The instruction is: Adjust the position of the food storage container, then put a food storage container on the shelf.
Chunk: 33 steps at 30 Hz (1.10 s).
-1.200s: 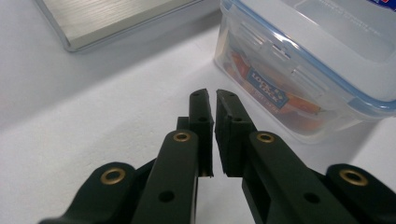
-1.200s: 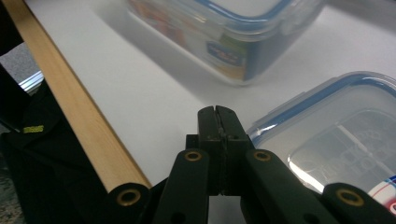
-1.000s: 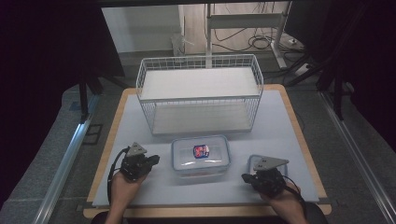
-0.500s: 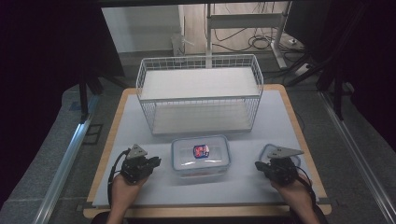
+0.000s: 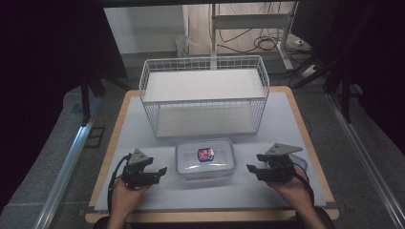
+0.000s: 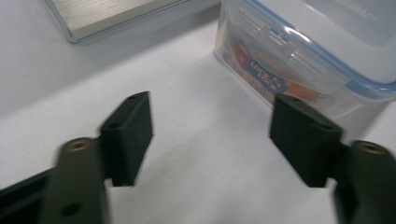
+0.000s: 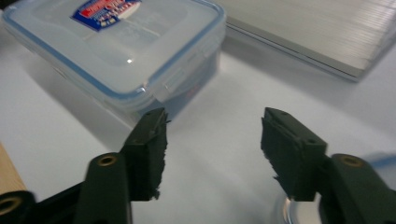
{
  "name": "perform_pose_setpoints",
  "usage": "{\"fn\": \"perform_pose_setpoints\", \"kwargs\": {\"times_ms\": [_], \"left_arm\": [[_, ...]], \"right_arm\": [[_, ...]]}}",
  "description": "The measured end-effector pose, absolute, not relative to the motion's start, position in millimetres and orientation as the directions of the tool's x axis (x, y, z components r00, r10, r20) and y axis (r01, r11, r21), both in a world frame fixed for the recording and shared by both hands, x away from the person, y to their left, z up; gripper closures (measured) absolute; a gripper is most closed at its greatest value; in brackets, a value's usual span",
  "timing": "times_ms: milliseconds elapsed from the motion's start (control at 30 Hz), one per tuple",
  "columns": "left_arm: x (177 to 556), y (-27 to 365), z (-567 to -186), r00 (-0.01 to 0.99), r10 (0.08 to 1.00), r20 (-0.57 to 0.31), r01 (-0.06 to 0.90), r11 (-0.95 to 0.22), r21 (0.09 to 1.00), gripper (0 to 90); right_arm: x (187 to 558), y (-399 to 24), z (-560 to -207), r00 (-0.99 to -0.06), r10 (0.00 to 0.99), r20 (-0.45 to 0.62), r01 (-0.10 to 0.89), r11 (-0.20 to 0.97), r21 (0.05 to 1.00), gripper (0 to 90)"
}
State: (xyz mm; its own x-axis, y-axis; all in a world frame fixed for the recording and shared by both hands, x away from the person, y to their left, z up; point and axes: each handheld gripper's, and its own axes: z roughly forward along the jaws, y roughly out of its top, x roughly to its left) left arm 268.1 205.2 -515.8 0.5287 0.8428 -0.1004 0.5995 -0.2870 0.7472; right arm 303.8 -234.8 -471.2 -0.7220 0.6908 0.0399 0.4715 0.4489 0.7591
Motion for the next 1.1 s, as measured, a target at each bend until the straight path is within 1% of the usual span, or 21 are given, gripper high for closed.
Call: {"fn": "perform_pose_setpoints", "kwargs": {"times_ms": [33, 67, 100, 167, 200, 233, 267, 300, 333, 467, 700, 1033, 1067, 1100], "left_arm": [[268.9, 203.8, -516.6, 0.533, 0.841, -0.095, 0.597, -0.294, 0.746, 23.5], [268.9, 203.8, -516.6, 0.533, 0.841, -0.095, 0.597, -0.294, 0.746, 21.1], [269.5, 202.6, -516.4, 0.537, 0.837, -0.104, 0.597, -0.290, 0.748, 20.2], [269.6, 202.3, -516.1, 0.538, 0.836, -0.105, 0.596, -0.290, 0.749, 19.5], [270.4, 202.0, -516.0, 0.543, 0.832, -0.115, 0.597, -0.286, 0.749, 17.4], [270.4, 202.0, -516.0, 0.543, 0.832, -0.115, 0.597, -0.286, 0.749, 16.8], [270.8, 202.1, -516.3, 0.544, 0.830, -0.120, 0.598, -0.285, 0.749, 16.8], [271.0, 202.2, -516.7, 0.544, 0.830, -0.121, 0.600, -0.284, 0.747, 15.9], [271.2, 202.2, -517.0, 0.544, 0.830, -0.121, 0.602, -0.286, 0.746, 15.9], [271.5, 202.5, -517.1, 0.545, 0.829, -0.126, 0.603, -0.284, 0.745, 14.8], [272.3, 201.2, -516.0, 0.539, 0.830, -0.144, 0.609, -0.267, 0.747, 13.4], [274.3, 201.6, -512.9, 0.537, 0.827, -0.163, 0.617, -0.253, 0.745, 13.5], [275.1, 201.6, -511.6, 0.539, 0.825, -0.169, 0.618, -0.251, 0.745, 13.5], [276.7, 201.0, -507.9, 0.533, 0.822, -0.199, 0.627, -0.226, 0.745, 13.6]], "right_arm": [[308.4, -231.7, -471.5, -0.727, 0.683, 0.062, 0.478, 0.440, 0.760, 36.5], [308.4, -231.7, -471.5, -0.727, 0.683, 0.062, 0.478, 0.440, 0.760, 36.5], [311.6, -229.4, -471.8, -0.730, 0.678, 0.088, 0.488, 0.426, 0.762, 33.8], [313.4, -228.5, -472.0, -0.733, 0.673, 0.101, 0.491, 0.420, 0.763, 32.0], [316.3, -226.8, -472.2, -0.737, 0.666, 0.118, 0.493, 0.410, 0.767, 27.4], [317.5, -226.0, -472.3, -0.738, 0.664, 0.119, 0.491, 0.409, 0.769, 24.4], [317.5, -226.0, -472.3, -0.738, 0.664, 0.119, 0.491, 0.409, 0.769, 24.4], [319.0, -225.0, -472.6, -0.741, 0.660, 0.126, 0.490, 0.401, 0.774, 20.2], [319.0, -225.0, -472.6, -0.741, 0.660, 0.126, 0.490, 0.401, 0.774, 20.2], [319.5, -223.3, -475.7, -0.747, 0.654, 0.117, 0.483, 0.414, 0.771, 13.5], [319.9, -223.6, -477.5, -0.753, 0.650, 0.106, 0.474, 0.423, 0.772, 11.3], [320.2, -222.0, -477.0, -0.756, 0.644, 0.119, 0.477, 0.417, 0.773, 10.1], [320.3, -221.3, -476.8, -0.757, 0.642, 0.121, 0.479, 0.420, 0.771, 10.1], [321.4, -219.5, -475.7, -0.759, 0.636, 0.136, 0.489, 0.420, 0.765, 11.1]]}}
